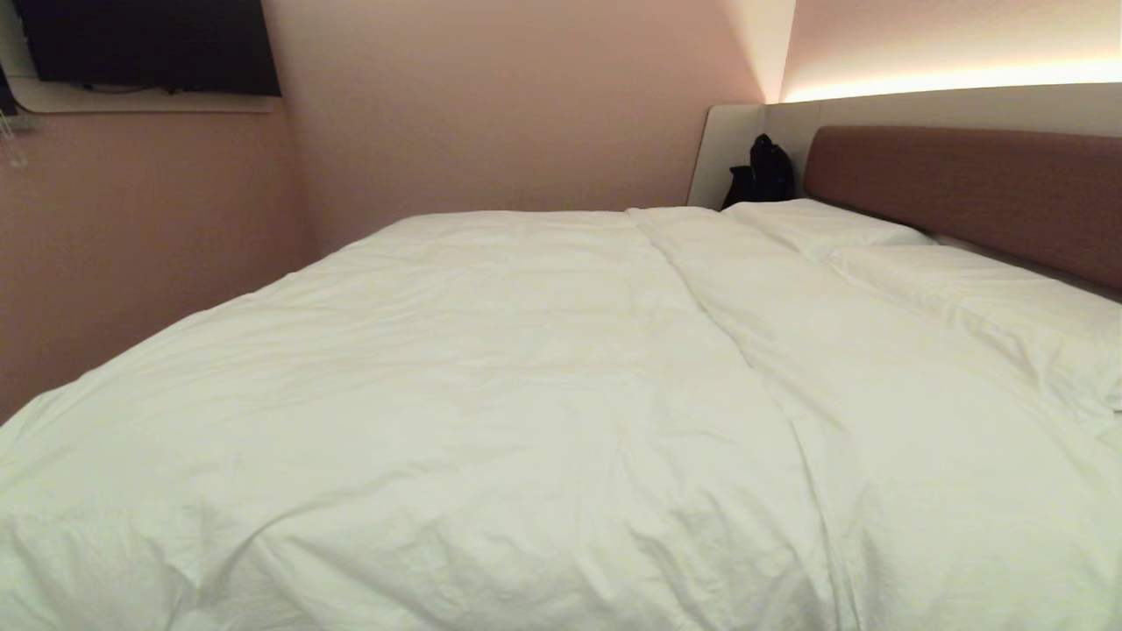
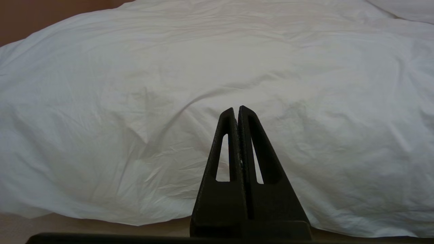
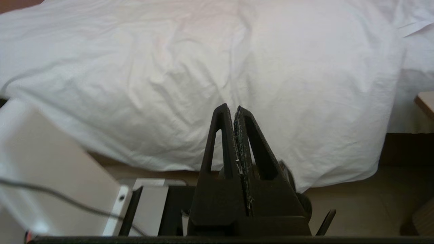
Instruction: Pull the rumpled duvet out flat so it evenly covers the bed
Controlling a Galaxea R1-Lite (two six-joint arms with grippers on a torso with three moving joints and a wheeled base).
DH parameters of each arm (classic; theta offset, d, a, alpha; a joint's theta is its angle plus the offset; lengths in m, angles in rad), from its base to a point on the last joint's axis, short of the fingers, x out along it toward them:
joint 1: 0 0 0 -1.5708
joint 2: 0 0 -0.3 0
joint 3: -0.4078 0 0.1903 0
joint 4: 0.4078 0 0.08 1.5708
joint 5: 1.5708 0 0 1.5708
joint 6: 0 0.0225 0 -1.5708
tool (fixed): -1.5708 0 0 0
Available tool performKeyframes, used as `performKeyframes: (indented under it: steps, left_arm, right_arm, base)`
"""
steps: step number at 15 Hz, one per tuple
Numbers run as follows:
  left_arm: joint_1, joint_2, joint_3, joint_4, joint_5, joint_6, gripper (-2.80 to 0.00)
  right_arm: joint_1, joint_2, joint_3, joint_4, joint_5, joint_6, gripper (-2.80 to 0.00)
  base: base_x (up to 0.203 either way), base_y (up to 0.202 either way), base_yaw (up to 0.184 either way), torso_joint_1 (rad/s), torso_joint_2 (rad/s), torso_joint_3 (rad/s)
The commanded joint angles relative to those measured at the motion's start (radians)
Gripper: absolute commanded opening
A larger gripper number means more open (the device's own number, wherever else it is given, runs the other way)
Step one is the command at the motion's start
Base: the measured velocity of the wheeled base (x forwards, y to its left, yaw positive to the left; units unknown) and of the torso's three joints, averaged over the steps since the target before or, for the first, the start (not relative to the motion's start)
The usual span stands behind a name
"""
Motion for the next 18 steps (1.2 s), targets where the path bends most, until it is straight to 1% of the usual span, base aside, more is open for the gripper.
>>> performKeyframes:
  steps: [1,4,6,9,11,13,15,18]
  left_arm:
    - [0.0,0.0,0.0,0.0,0.0,0.0,-2.8]
    - [0.0,0.0,0.0,0.0,0.0,-0.002,-2.8]
    - [0.0,0.0,0.0,0.0,0.0,0.0,-2.8]
    - [0.0,0.0,0.0,0.0,0.0,0.0,-2.8]
    - [0.0,0.0,-0.001,0.0,0.0,0.0,-2.8]
    - [0.0,0.0,0.0,0.0,0.0,0.0,-2.8]
    - [0.0,0.0,-0.001,0.0,0.0,0.0,-2.8]
    - [0.0,0.0,0.0,0.0,0.0,0.0,-2.8]
  right_arm:
    - [-0.001,-0.002,0.098,-0.235,-0.098,0.004,-2.8]
    - [-0.001,-0.002,0.23,-0.467,-0.2,0.003,-2.8]
    - [-0.001,-0.002,0.285,-0.534,-0.237,0.0,-2.8]
    - [-0.001,-0.002,0.374,-0.622,-0.241,-0.004,-2.8]
    - [-0.001,-0.002,0.451,-0.706,-0.241,-0.018,-2.8]
    - [-0.001,-0.002,0.536,-0.817,-0.244,-0.055,-2.8]
    - [-0.001,-0.002,0.619,-0.907,-0.25,-0.109,-2.8]
    - [-0.001,-0.002,0.703,-0.978,-0.252,-0.142,-2.8]
  base:
    - [0.0,0.0,0.0,0.0,0.0,0.0]
    - [0.0,0.0,0.0,0.0,0.0,0.0]
    - [0.0,0.0,0.0,0.0,0.0,0.0]
    - [0.0,0.0,0.0,0.0,0.0,0.0]
    - [0.0,0.0,0.0,0.0,0.0,0.0]
    - [0.0,0.0,0.0,0.0,0.0,0.0]
    - [0.0,0.0,0.0,0.0,0.0,0.0]
    - [0.0,0.0,0.0,0.0,0.0,0.0]
